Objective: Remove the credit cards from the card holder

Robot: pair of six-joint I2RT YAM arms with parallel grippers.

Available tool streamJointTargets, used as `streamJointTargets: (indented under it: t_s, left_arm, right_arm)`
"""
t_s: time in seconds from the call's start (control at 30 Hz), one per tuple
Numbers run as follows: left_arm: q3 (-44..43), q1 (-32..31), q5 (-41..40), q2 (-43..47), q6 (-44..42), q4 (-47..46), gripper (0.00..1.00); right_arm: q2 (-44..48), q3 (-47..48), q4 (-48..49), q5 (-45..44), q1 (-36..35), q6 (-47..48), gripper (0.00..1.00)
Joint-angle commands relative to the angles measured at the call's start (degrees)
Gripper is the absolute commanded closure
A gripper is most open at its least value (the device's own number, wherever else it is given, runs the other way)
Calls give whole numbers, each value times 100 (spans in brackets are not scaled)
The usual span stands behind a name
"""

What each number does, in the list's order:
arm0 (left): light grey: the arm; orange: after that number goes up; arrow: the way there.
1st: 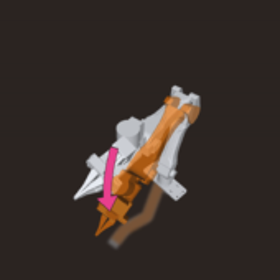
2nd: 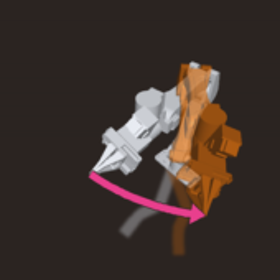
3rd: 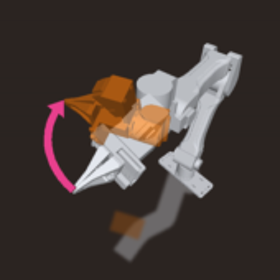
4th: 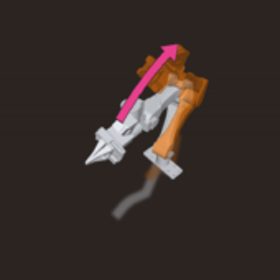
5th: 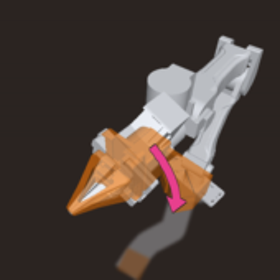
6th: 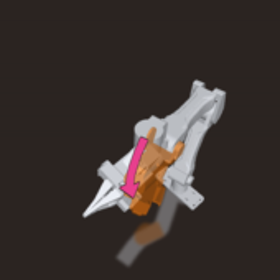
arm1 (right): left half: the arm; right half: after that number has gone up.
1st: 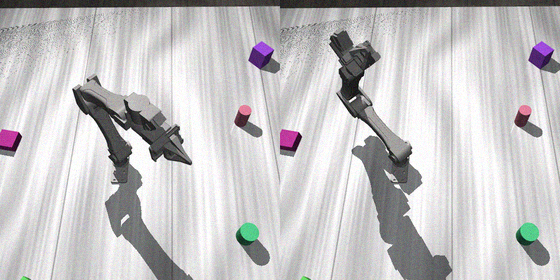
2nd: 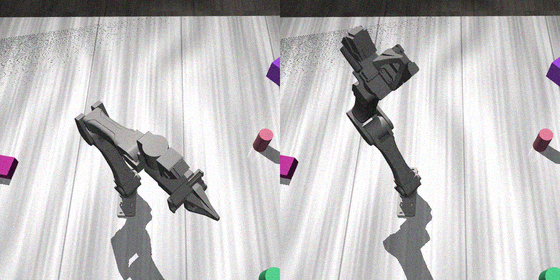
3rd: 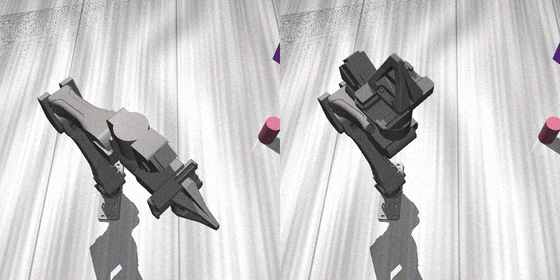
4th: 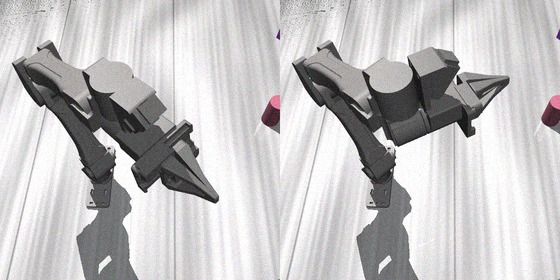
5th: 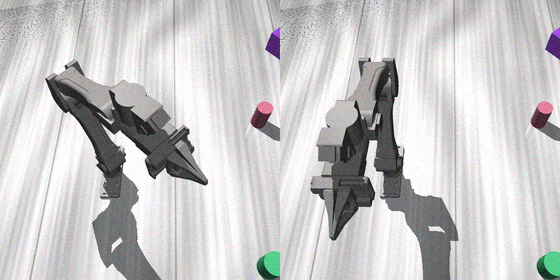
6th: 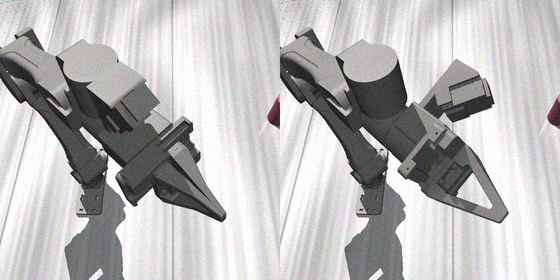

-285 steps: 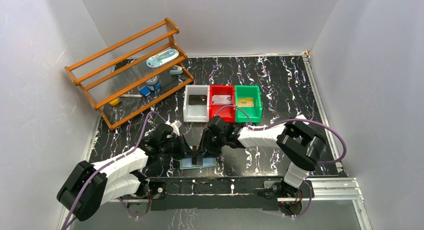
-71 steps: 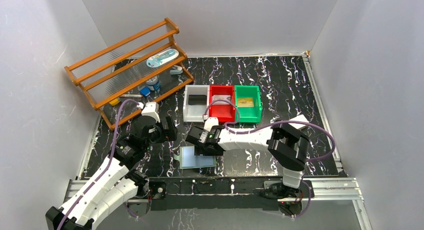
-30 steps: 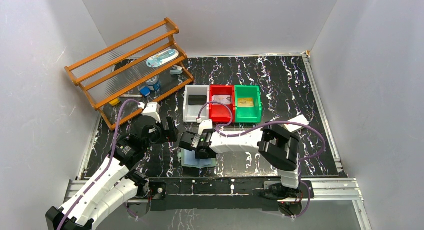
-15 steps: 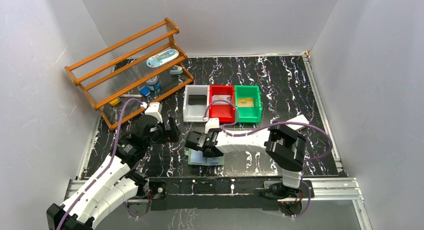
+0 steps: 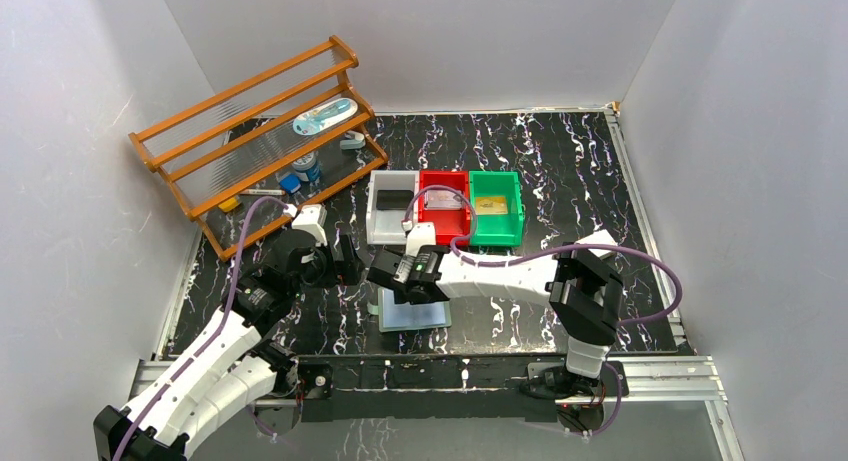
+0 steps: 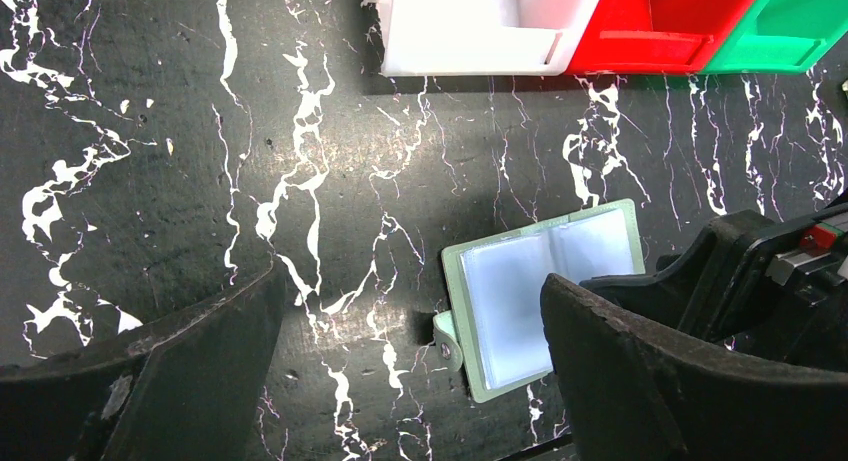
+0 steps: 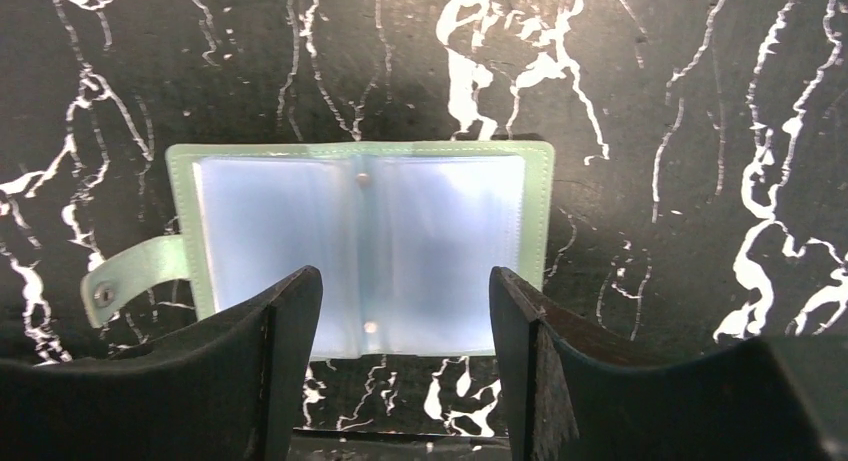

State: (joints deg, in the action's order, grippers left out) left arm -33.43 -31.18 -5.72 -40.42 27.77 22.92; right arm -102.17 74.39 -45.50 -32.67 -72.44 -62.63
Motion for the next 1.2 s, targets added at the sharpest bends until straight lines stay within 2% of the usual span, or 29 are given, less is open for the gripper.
streamJointTargets:
  t_s: [0.0, 0.13, 0.3, 0.57, 0.87, 1.17]
  left_arm:
    - [-12, 34, -76, 75, 53, 5, 2]
    - [-33, 29, -327, 191, 87, 84, 2]
    - [-19, 38, -545, 394, 147, 184, 2]
    - [-48, 37, -726, 507, 202, 318, 2]
    - [-97, 35, -1148, 674, 311, 495, 2]
    - [-76, 37, -1268, 892, 385, 580, 1]
  right_arm:
    - [48, 219, 298, 254, 0, 173, 29]
    - [-108, 91, 1036, 851, -2, 345, 28]
    - [-405, 340, 1122, 964, -4, 472, 22]
    - [-747, 427, 1218, 1230, -6, 589, 20]
    - [-1044, 549, 888, 1066, -2, 581, 16]
    - [-1410, 660, 135, 547, -23, 359, 23]
